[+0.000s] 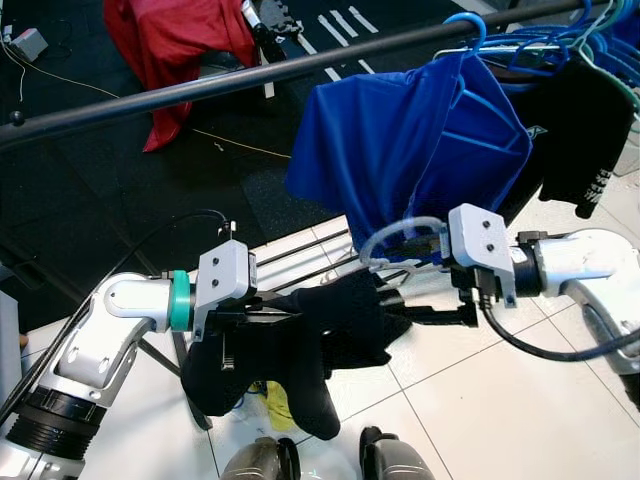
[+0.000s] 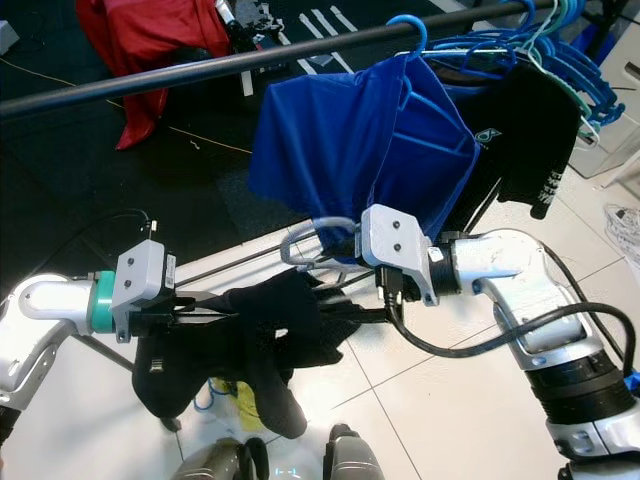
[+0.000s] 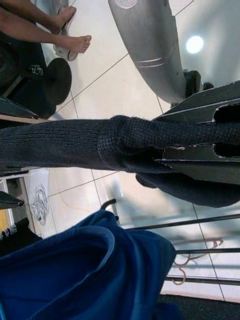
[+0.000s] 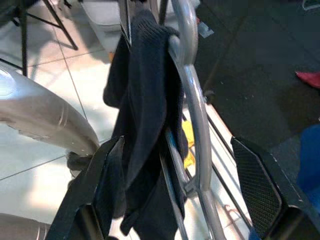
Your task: Hang hanger
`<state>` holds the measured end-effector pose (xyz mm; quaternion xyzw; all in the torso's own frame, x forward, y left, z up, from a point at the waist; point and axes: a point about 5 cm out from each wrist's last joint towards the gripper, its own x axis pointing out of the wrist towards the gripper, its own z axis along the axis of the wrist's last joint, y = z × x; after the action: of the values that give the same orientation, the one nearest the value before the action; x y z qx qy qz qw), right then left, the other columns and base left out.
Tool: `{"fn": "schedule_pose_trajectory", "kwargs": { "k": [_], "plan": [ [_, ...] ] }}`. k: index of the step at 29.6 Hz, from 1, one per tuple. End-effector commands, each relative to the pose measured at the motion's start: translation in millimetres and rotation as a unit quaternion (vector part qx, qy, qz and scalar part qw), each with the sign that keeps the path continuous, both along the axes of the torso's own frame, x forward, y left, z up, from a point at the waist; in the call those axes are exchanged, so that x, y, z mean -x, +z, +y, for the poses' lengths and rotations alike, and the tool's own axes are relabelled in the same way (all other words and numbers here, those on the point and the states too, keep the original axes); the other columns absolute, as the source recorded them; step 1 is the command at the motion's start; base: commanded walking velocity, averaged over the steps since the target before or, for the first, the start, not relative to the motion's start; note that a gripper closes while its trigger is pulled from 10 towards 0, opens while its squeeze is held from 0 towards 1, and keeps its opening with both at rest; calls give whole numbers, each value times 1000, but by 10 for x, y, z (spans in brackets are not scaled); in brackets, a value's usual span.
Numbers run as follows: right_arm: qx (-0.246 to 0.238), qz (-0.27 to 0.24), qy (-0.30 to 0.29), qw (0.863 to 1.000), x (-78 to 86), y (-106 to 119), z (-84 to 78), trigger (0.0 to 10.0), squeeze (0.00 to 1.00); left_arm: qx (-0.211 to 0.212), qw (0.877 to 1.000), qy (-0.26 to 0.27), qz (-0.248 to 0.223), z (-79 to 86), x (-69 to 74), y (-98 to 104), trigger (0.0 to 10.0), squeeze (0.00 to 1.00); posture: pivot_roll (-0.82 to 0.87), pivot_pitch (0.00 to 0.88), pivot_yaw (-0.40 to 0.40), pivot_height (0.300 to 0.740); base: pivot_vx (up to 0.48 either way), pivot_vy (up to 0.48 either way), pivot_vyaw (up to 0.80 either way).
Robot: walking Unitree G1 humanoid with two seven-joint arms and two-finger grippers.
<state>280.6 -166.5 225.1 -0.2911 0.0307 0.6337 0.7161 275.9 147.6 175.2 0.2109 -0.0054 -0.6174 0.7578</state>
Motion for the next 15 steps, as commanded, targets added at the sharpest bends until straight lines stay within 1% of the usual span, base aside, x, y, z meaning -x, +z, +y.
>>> {"fn": "schedule_pose_trajectory", "kwargs": {
  "k": [1,2,4,5,6,7,11,12,15],
  "plan": [
    [-5,1,26,1000,37,39,66,10000,0,2,1000,-18,-6,-15,43,34,10000,0,-109,71,73,740,0,0,0],
    [-4,6,37,999,52,33,100,10000,0,1,1000,-20,-6,-14,51,36,10000,0,-106,71,70,740,0,0,0],
    [-1,9,44,999,63,18,116,10000,0,1,1000,-21,-6,-13,54,37,10000,0,-105,70,70,740,0,0,0],
    [2,12,46,999,67,1,117,6902,0,2,1000,-20,-6,-13,56,41,10000,0,-107,73,70,740,0,0,0],
    [3,14,46,999,67,-10,114,6902,0,3,1000,-20,-6,-12,57,44,10000,0,-107,73,70,740,0,0,0],
    [4,17,46,999,67,-20,103,3451,0,3,1000,-21,-6,-13,60,43,10000,0,-108,72,70,740,0,0,0],
    [4,19,46,999,67,-25,96,3451,0,3,1000,-21,-6,-13,61,43,10000,0,-108,72,70,740,0,0,0],
    [6,28,47,999,75,-35,82,0,0,3,1000,-21,-6,-14,62,43,10000,0,-108,71,71,740,0,0,0],
    [7,41,48,998,86,-49,61,0,0,4,1000,-21,-6,-15,61,45,10000,0,-108,71,70,740,0,0,0]
  ]
}}
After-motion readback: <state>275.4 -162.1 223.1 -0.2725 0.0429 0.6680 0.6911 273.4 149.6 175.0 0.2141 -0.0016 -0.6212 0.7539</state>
